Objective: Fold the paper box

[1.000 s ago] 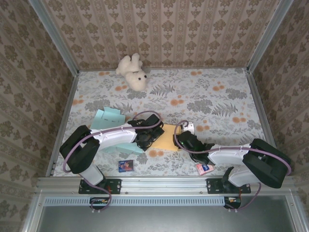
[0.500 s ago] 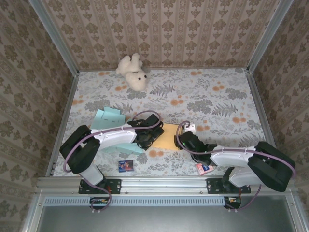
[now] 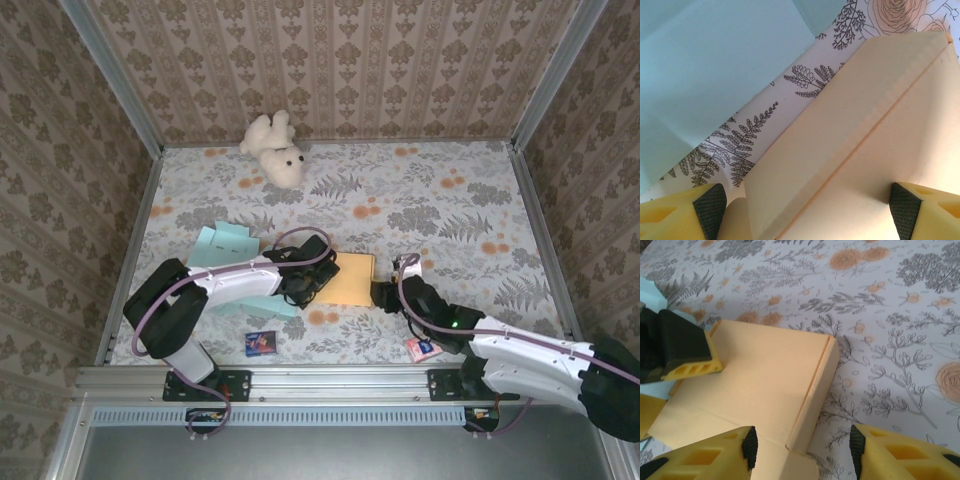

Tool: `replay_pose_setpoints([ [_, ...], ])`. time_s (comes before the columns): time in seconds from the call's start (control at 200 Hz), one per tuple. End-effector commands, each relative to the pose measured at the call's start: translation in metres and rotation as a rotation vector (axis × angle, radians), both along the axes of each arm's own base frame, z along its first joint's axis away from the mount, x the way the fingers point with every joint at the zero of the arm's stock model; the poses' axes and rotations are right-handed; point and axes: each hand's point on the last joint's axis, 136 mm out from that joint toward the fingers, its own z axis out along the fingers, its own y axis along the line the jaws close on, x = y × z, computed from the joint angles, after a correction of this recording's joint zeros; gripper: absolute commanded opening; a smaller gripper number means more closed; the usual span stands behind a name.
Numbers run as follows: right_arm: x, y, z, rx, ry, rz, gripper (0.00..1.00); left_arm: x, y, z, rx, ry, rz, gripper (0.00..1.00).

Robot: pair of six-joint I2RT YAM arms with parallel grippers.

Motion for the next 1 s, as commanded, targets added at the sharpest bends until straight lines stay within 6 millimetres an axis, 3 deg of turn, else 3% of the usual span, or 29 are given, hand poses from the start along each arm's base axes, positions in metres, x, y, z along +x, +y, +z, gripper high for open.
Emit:
replay_pose_setpoints([
  [0.0, -0.018, 0.002, -0.02, 0.01, 0.091, 0.04, 0.54, -0.021, 0.038, -0.03, 0.147, 0.107, 0.037, 0.87],
  [0.49, -0.027, 0.028, -0.043, 0.068, 0.169, 0.097, 0.51, -0.022, 0.037, -0.034, 0.151, 0.117, 0.037, 0.86],
  [0.995, -0.029, 0.044, -0.046, 0.096, 0.199, 0.142, 0.46, -0.023, 0.036, -0.035, 0.144, 0.117, 0.035, 0.86],
])
